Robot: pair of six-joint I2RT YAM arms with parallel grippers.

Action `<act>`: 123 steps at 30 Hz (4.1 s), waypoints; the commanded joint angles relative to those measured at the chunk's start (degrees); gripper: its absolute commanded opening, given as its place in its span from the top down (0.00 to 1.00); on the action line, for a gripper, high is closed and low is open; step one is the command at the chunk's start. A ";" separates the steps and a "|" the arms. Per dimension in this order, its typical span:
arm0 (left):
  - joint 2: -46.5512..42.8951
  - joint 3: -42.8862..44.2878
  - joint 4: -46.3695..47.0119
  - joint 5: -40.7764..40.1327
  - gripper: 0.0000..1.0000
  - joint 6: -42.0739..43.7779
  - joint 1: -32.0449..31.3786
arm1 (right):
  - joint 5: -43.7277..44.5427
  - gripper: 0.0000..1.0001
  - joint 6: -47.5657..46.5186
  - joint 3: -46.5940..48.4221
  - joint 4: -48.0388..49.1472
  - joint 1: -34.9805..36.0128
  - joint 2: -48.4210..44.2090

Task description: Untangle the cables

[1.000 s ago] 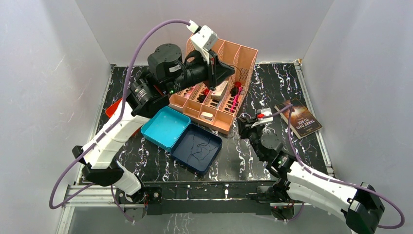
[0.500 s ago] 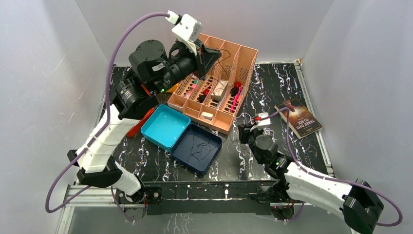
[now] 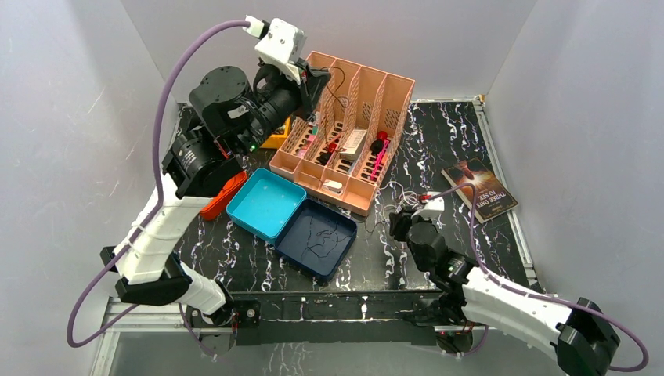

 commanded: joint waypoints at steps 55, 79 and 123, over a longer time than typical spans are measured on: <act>-1.83 -33.69 -6.23 -16.23 1.00 -6.99 48.92 | -8.64 0.32 -1.34 13.65 -15.78 -0.21 -5.57; 6.38 -48.39 -1.91 -11.15 1.00 -12.97 55.83 | -8.94 0.32 0.56 13.17 -18.79 -0.21 -8.80; 7.10 -46.71 -6.14 -5.21 0.49 -14.56 57.90 | -10.49 0.33 2.70 13.71 -17.94 -0.20 -6.76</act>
